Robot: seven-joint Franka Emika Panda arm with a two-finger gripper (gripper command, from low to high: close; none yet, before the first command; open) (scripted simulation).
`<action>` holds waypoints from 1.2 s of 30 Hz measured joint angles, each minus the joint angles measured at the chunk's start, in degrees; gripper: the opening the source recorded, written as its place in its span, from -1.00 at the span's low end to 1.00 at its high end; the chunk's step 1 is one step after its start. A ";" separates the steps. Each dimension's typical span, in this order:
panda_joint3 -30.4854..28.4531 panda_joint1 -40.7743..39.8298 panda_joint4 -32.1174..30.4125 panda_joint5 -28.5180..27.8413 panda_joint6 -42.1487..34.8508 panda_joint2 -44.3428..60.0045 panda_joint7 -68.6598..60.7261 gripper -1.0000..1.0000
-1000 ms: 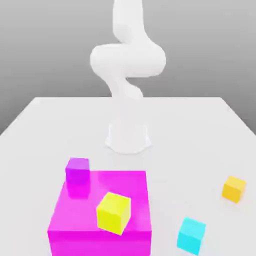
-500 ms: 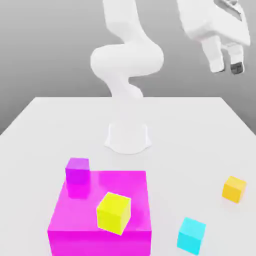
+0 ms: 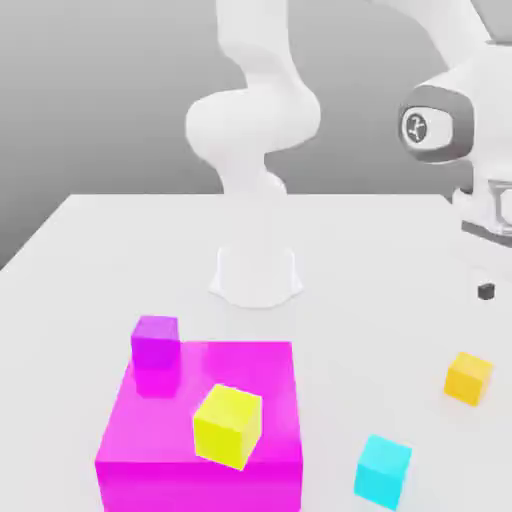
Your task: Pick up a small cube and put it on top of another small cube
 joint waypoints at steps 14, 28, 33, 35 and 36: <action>0.61 4.39 -0.73 -6.60 13.79 20.11 -9.75 -1.00; -2.76 0.57 -0.30 -3.24 1.16 8.10 -5.25 -1.00; -10.26 -4.79 4.05 -1.20 -4.27 7.13 4.93 -1.00; -13.14 -7.13 5.90 -0.22 -6.00 7.26 8.95 -1.00; -13.67 -7.77 6.45 0.59 -5.41 8.41 9.57 -1.00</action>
